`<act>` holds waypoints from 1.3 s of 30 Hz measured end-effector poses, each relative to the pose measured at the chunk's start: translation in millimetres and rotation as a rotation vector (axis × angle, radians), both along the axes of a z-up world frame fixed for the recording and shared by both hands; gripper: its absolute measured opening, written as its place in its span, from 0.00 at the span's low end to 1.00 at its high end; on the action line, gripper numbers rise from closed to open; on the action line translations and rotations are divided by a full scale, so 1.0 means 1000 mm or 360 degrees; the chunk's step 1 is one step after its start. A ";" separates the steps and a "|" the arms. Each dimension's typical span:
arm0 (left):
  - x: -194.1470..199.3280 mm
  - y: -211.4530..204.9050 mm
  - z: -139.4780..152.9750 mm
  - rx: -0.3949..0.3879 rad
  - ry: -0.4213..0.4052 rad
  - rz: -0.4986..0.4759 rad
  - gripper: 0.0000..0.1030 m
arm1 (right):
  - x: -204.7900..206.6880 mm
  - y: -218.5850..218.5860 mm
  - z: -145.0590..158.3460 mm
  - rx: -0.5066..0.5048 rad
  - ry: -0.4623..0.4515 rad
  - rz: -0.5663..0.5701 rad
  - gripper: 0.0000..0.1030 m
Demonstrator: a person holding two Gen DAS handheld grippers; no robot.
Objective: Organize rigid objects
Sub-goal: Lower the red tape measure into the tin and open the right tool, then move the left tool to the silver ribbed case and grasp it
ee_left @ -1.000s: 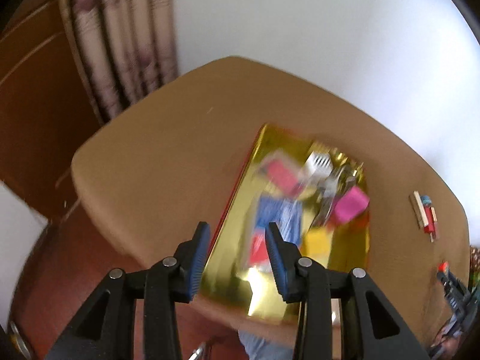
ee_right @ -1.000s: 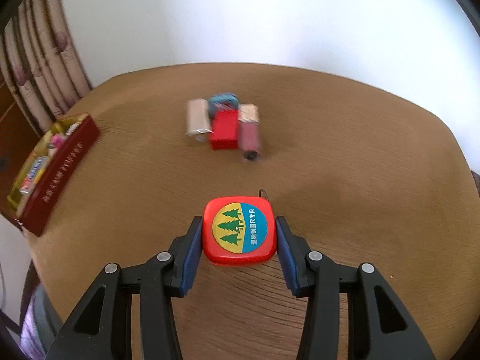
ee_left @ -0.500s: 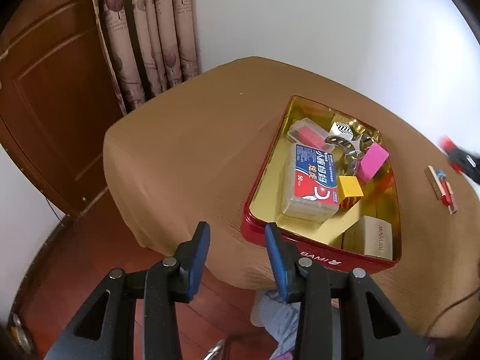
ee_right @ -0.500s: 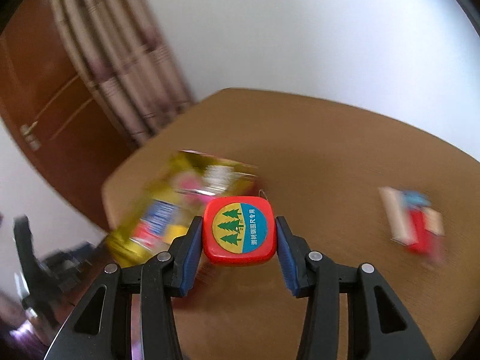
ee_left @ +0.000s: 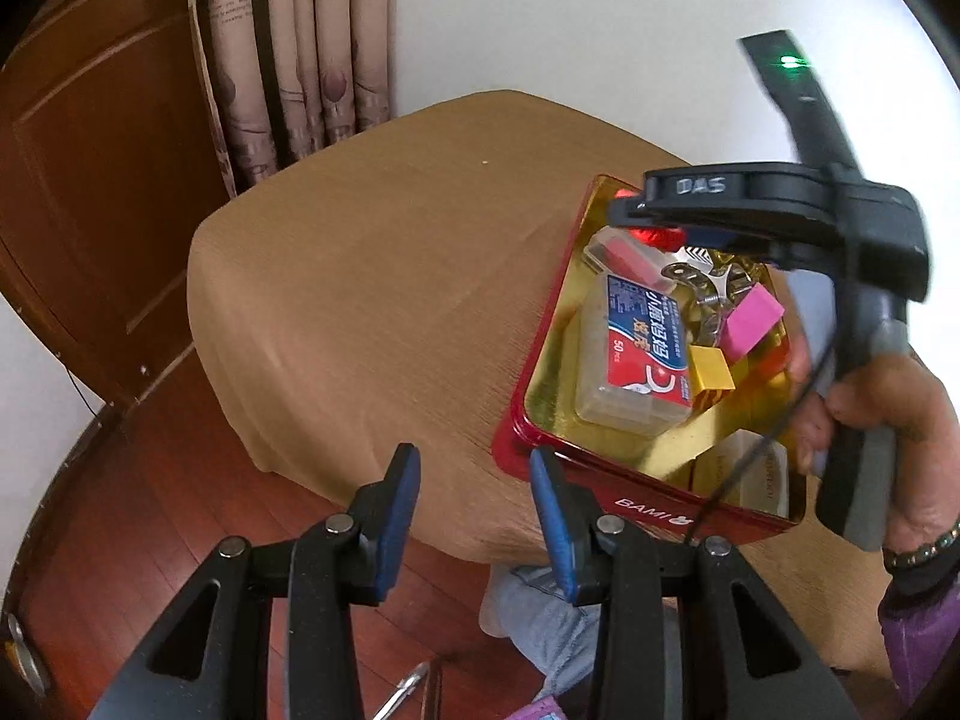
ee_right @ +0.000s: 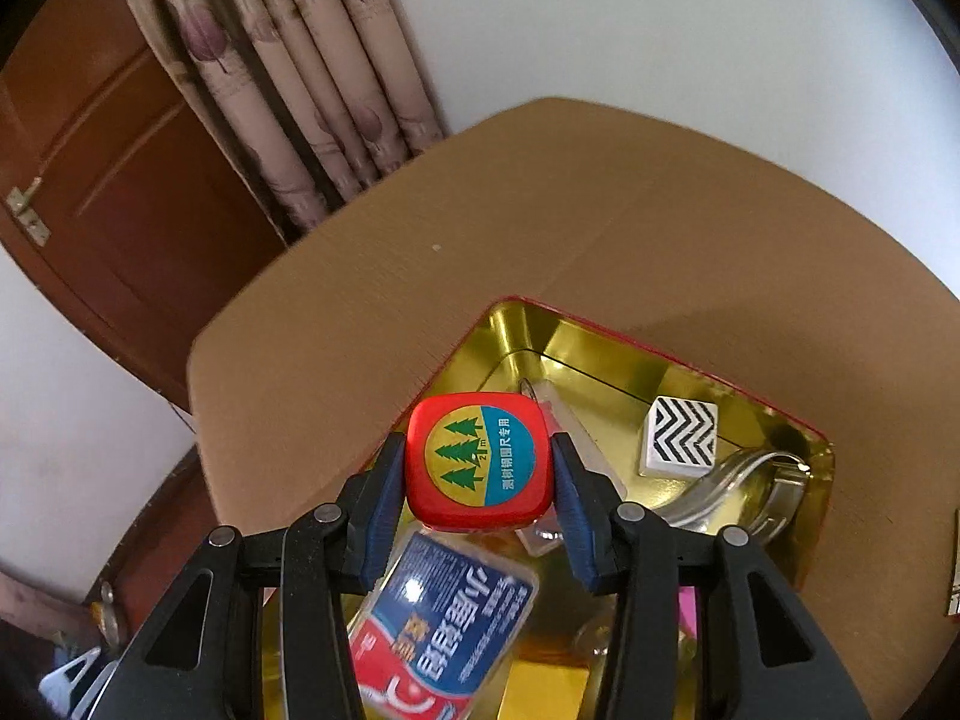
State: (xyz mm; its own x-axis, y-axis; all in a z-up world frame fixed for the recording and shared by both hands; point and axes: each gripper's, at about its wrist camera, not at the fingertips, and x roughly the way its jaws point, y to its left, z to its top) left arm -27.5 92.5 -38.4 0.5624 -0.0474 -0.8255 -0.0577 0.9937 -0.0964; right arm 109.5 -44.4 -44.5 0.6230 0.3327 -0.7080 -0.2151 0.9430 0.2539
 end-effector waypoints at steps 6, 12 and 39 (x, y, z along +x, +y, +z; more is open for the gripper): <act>0.001 0.003 -0.001 -0.0027 0.0015 0.0005 0.38 | -0.008 -0.014 0.002 0.0141 0.0007 -0.0047 0.52; -0.001 0.003 0.000 -0.0014 0.0004 0.0024 0.38 | -0.083 -0.066 0.035 0.0333 -0.0348 -0.0200 0.69; 0.066 -0.294 0.046 -0.0172 0.0174 -0.0940 0.38 | -0.333 -0.395 -0.111 -0.0315 -0.0113 -0.1565 0.99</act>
State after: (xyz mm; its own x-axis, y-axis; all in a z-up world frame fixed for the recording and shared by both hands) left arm 38.1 -201.6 7.5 0.3276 -0.4123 -0.8501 0.4851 0.8455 -0.2232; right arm -223.5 -439.1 -155.1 0.6008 -0.4719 -0.6453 0.6734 0.7337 0.0904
